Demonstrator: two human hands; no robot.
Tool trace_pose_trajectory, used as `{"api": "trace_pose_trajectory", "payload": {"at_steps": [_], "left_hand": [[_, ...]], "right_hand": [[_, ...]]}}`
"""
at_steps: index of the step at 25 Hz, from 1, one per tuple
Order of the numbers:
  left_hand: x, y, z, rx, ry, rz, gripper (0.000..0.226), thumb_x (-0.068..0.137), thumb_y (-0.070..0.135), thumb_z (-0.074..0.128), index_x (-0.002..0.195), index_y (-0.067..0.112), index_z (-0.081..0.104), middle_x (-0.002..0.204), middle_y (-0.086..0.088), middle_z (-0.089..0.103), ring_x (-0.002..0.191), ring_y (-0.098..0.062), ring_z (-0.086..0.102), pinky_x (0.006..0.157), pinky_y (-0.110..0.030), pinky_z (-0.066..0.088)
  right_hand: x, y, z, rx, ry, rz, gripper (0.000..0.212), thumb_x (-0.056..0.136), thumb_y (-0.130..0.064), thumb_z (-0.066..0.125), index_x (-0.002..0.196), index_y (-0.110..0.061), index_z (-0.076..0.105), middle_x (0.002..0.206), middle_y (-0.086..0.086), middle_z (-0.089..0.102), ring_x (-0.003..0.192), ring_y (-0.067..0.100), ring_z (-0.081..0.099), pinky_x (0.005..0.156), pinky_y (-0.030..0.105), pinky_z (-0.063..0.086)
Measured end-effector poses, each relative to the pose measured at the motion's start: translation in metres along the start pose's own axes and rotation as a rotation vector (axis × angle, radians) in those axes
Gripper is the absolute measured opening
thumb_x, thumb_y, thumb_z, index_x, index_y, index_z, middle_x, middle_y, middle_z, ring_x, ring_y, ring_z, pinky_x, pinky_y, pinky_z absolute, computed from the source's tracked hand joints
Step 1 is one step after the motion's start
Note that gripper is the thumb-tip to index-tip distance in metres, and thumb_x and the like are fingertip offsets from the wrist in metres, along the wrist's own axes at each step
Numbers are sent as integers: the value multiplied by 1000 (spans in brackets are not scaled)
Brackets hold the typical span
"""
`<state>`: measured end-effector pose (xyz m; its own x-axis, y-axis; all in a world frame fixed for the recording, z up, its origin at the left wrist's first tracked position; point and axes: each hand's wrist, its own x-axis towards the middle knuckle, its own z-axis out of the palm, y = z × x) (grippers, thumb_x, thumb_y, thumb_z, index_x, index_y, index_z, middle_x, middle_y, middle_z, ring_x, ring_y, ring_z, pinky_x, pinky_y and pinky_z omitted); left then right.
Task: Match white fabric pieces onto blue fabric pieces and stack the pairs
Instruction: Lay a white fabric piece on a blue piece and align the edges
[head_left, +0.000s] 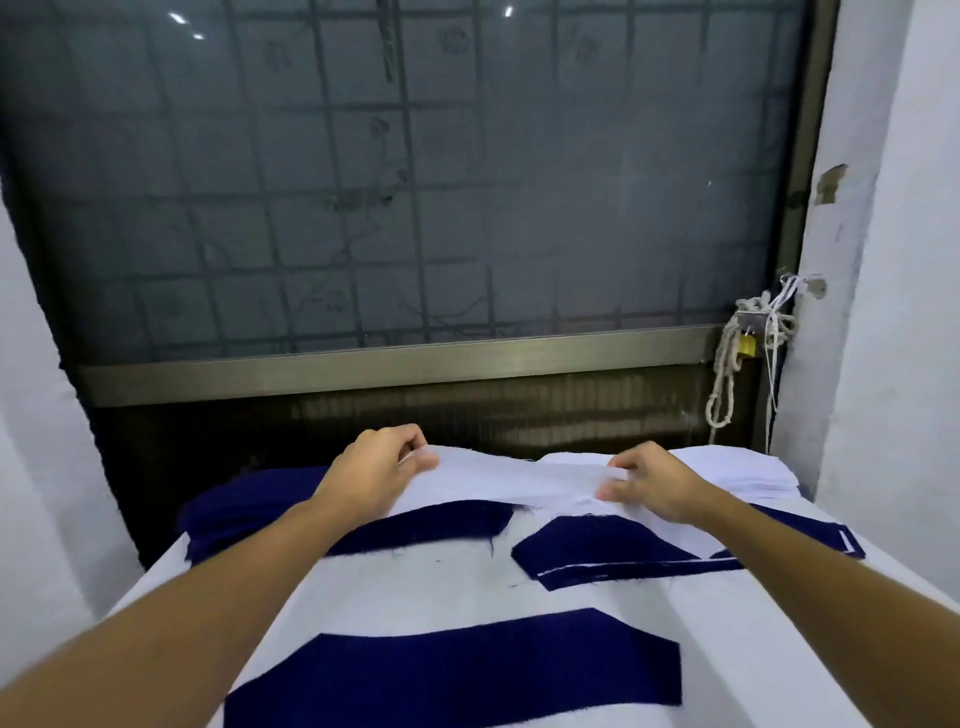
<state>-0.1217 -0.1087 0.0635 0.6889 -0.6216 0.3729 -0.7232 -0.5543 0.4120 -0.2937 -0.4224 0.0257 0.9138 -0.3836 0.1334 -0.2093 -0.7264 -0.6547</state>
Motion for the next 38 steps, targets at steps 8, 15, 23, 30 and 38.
{"api": "trace_pose_trajectory", "payload": {"at_steps": [8,15,23,30,38], "left_hand": [[-87,-76,-19,-33,-28,-203,23,96,36,67,76,26,62,55,5,52,50,-7,43,54,-28,35],[-141,-111,17,-103,5,-444,25,98,38,63,86,16,62,78,-1,61,62,-16,55,54,-28,42],[-170,-120,49,72,57,-546,29,100,52,52,84,28,53,81,7,61,71,-13,59,58,-29,42],[-185,-122,67,172,159,-535,27,101,55,44,85,35,53,75,15,61,69,-11,59,59,-29,42],[-188,-123,65,-14,259,-560,24,96,47,62,80,32,52,74,16,61,68,-9,59,57,-30,44]], "right_hand": [[-68,-13,21,-6,-122,86,42,86,-30,78,61,-14,48,61,3,37,60,18,37,58,30,28],[-110,-5,60,70,-82,242,45,89,-31,75,60,-15,44,59,-2,37,57,14,40,56,26,31],[-133,24,105,-42,175,225,50,91,-44,67,66,-17,33,61,0,34,59,19,35,60,35,32],[-133,34,117,-204,309,141,31,89,-33,63,67,-18,47,63,-4,52,66,18,51,58,33,40],[-136,37,120,-176,388,111,33,94,-20,53,63,-18,42,62,-4,49,68,17,47,57,32,37]]}}
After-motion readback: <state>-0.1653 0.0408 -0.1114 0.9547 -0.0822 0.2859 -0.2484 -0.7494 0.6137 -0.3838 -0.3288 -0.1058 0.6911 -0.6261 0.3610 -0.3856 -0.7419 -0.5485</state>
